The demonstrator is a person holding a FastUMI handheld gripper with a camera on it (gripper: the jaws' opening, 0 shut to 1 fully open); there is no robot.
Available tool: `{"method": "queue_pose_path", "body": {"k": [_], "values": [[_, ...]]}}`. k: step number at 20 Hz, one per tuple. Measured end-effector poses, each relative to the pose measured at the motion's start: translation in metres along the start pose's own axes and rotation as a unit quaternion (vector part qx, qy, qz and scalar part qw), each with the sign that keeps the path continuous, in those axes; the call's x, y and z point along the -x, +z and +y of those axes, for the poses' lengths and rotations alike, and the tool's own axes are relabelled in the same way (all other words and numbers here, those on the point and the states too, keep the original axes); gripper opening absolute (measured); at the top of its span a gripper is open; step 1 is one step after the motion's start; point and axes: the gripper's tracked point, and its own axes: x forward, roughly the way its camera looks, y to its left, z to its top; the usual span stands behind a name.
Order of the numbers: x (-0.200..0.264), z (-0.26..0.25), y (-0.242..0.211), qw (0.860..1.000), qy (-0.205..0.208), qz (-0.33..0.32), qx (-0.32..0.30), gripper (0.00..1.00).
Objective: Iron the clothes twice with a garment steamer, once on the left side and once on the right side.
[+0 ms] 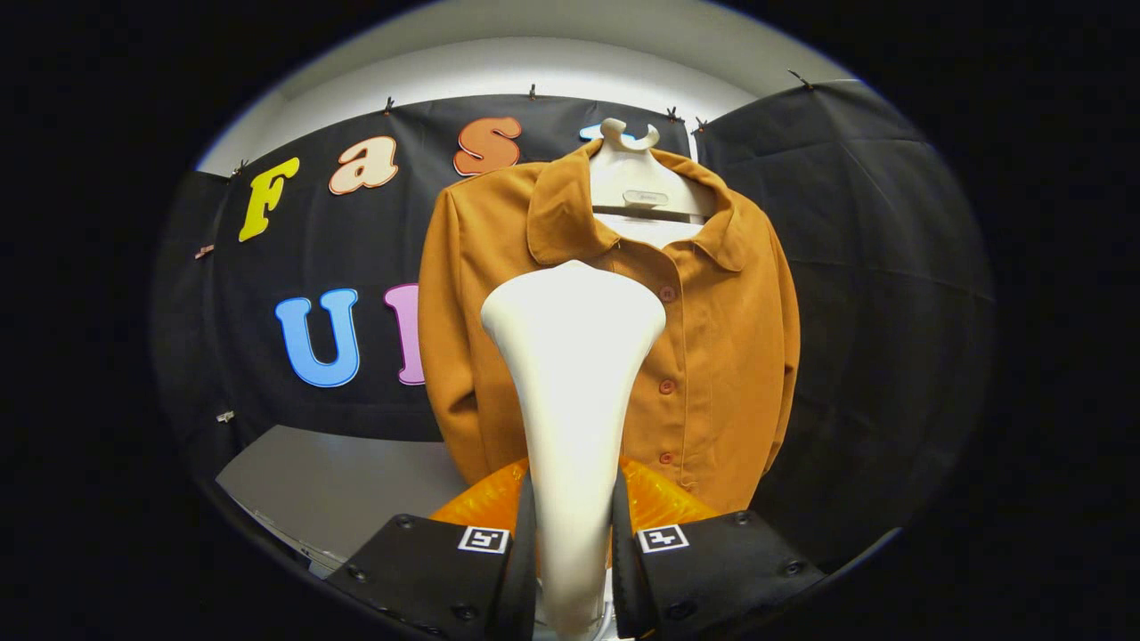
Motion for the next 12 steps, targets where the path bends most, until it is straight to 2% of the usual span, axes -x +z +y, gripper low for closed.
{"method": "queue_pose_path", "body": {"k": [5,12], "values": [[-0.029,-0.004,-0.027,0.999,0.011,0.038,-0.005,0.38],[-0.045,-0.008,-0.07,0.996,0.018,0.087,-0.008,0.38]]}}
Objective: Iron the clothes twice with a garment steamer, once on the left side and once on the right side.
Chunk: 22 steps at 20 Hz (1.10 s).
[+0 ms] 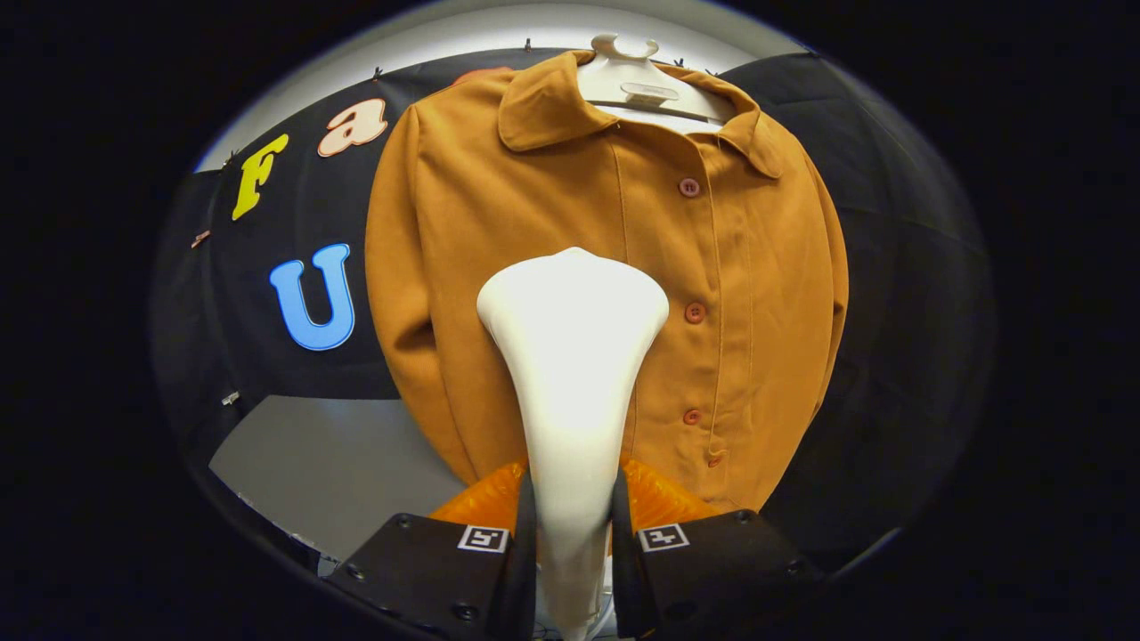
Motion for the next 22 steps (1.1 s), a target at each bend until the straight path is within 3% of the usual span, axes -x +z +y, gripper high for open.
{"method": "queue_pose_path", "body": {"k": [9,22], "values": [[-0.018,-0.009,-0.077,0.996,-0.009,0.086,-0.005,0.38],[-0.023,-0.023,-0.185,0.976,-0.025,0.216,-0.023,0.38]]}}
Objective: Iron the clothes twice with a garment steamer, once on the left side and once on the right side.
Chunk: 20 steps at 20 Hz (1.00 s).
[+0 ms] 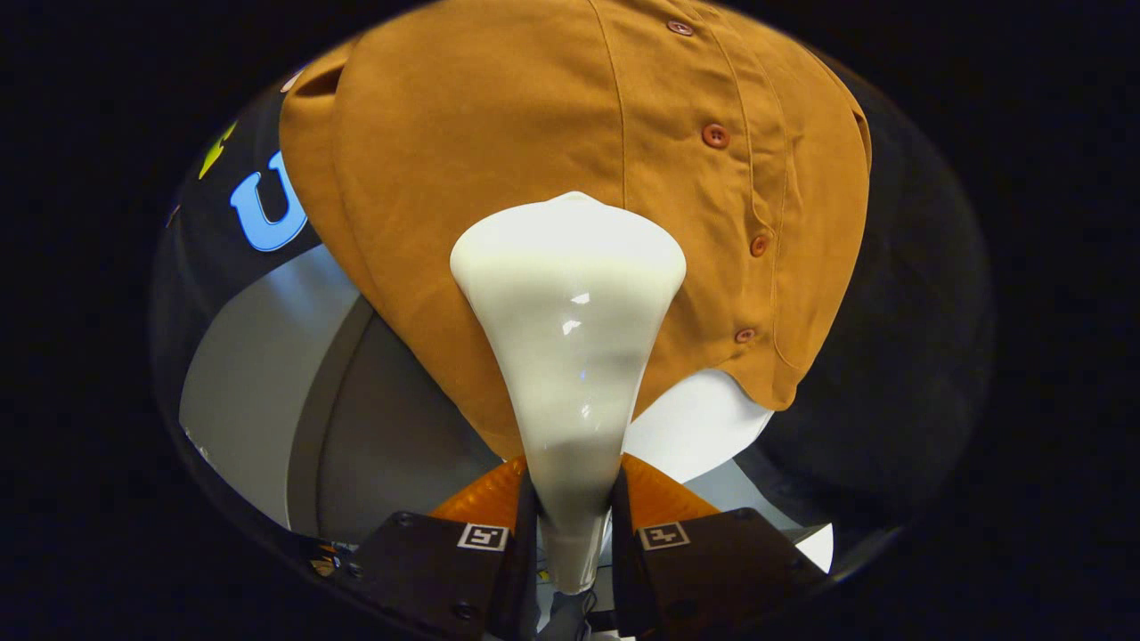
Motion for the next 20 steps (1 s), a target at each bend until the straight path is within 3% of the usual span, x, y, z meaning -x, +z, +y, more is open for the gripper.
{"method": "queue_pose_path", "body": {"k": [5,10,14,20], "values": [[0.024,-0.005,0.006,1.0,0.014,-0.026,-0.006,0.38],[0.071,-0.036,0.071,0.993,-0.01,-0.118,-0.028,0.38],[0.11,-0.075,0.133,0.979,-0.035,-0.196,-0.046,0.38],[0.136,-0.117,0.183,0.963,-0.055,-0.253,-0.074,0.38]]}}
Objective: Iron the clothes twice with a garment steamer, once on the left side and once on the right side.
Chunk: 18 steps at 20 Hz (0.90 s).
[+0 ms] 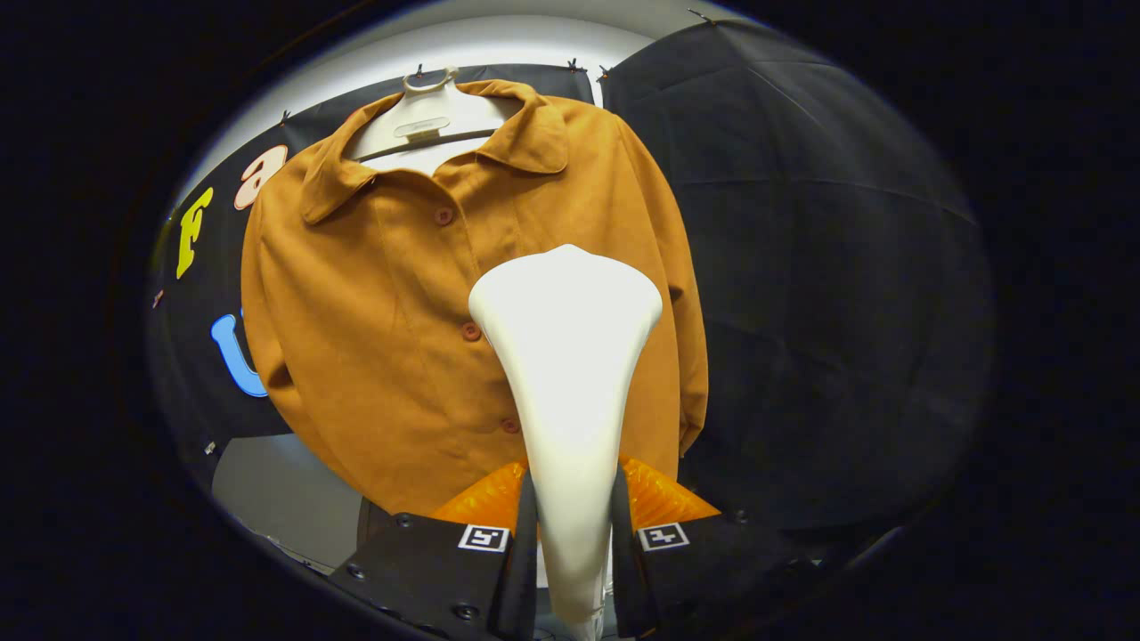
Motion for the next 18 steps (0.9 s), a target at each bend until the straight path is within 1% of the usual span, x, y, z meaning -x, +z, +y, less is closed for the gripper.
{"method": "queue_pose_path", "body": {"k": [3,7,15,18], "values": [[0.0,-0.001,0.009,1.0,0.0,-0.016,0.0,0.38],[-0.03,-0.001,0.022,1.0,0.006,-0.017,0.003,0.38],[-0.046,-0.009,-0.017,1.0,0.001,0.025,-0.001,0.38],[-0.051,-0.014,-0.04,0.999,-0.005,0.047,0.002,0.38]]}}
